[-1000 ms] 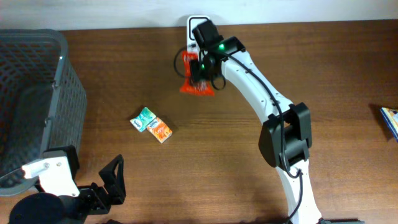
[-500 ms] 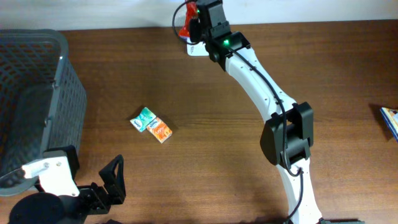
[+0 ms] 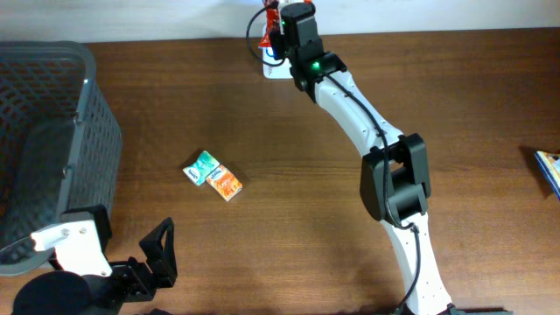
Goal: Scan the item barcode
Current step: 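Carry the red bag to the right edge and release it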
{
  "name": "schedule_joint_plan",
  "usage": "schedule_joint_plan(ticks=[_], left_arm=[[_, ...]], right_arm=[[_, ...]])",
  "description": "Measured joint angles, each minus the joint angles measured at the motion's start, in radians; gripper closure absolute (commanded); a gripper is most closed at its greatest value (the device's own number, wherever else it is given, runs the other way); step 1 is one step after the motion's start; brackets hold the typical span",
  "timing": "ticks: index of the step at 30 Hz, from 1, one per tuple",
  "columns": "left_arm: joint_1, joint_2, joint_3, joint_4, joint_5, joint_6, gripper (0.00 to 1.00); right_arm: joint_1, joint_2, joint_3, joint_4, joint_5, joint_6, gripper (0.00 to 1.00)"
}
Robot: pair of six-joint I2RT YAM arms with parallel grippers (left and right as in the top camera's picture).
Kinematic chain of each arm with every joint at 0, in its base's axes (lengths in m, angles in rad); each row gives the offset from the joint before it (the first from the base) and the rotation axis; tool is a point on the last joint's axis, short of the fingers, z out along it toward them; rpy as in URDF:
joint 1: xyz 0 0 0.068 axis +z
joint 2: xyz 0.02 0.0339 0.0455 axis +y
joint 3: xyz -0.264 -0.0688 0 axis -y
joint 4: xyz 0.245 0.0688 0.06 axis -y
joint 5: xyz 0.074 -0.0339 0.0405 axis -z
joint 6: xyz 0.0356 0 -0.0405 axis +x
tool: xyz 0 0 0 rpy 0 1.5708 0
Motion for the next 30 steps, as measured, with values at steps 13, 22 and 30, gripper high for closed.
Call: schedule_joint_plan(ticks=[13, 22, 30], left_arm=[[0.000, 0.000, 0.000, 0.000, 0.000, 0.000, 0.01], [0.000, 0.000, 0.000, 0.000, 0.000, 0.000, 0.01], [0.000, 0.000, 0.000, 0.000, 0.000, 0.000, 0.01]], right_arm=[[-0.207, -0.168, -0.001, -0.335, 0.000, 0.358, 0.96], [-0.576, -0.236, 0.008, -0.763, 0.036, 0.546, 0.96], [-0.842, -0.229, 0.002, -0.876, 0.099, 0.554, 0.96]])
